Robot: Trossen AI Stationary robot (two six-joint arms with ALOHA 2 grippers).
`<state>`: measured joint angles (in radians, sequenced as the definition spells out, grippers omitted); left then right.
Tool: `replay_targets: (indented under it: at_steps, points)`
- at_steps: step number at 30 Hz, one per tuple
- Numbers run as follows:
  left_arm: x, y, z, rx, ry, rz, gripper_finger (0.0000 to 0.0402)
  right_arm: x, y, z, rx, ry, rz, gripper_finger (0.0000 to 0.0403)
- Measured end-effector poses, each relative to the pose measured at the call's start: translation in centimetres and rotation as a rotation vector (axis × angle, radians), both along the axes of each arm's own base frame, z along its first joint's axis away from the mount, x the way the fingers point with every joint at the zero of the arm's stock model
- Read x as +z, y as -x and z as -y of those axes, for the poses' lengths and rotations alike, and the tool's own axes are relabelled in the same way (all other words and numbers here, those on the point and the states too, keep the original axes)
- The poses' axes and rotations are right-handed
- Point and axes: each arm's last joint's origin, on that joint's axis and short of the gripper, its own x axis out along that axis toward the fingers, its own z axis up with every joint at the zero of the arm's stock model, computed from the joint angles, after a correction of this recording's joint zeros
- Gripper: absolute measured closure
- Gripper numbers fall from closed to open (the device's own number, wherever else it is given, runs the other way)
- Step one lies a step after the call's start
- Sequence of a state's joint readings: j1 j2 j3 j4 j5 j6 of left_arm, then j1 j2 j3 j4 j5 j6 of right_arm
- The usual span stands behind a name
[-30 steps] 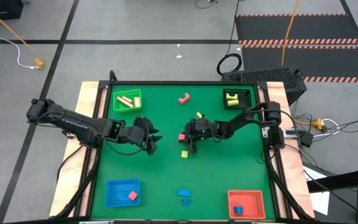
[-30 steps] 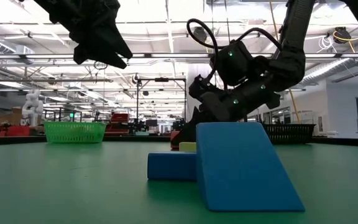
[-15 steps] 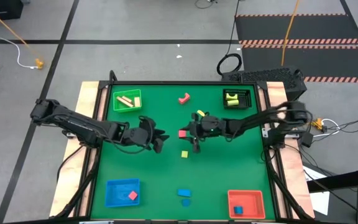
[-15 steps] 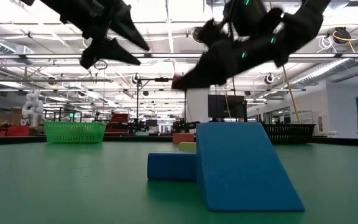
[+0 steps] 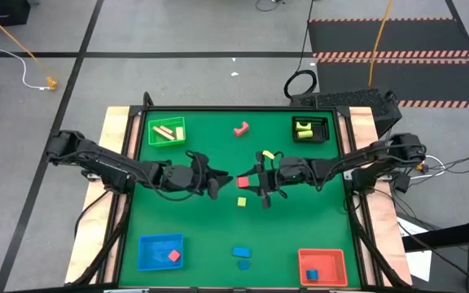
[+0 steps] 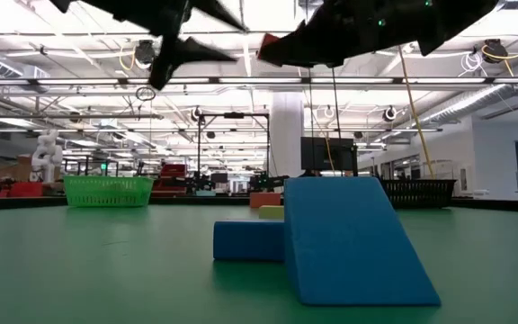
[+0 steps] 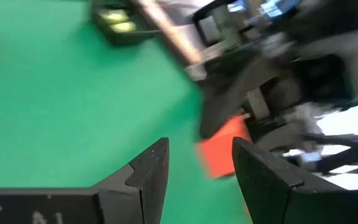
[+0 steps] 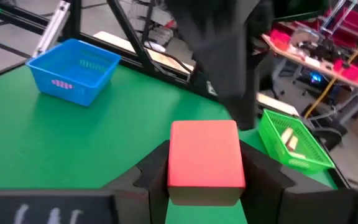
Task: Sort & place blocks by color
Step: Put the bottom orange block into the blue bin
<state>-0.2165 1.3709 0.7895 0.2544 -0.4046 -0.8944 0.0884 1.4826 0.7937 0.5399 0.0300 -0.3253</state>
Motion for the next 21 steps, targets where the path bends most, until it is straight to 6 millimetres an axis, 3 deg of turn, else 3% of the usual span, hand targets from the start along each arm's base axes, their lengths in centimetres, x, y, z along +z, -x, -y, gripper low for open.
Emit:
replay_targets:
  at_steps: [6, 15, 21]
  points:
    - [-1.0, -1.4, 0.6, -0.090, 0.036, 0.046, 0.0216, 0.0, 0.0, -0.2, 0.007, 0.008, 0.004, 0.0279]
    - [-1.2, -1.8, 0.5, -0.074, 0.069, 0.072, 0.0160, 0.0, 0.0, -0.2, 0.005, 0.010, 0.004, 0.0271]
    - [-1.1, -1.8, 0.5, -0.075, 0.065, 0.076, 0.0149, 0.1, 0.0, -0.1, 0.000, 0.009, 0.015, 0.0276]
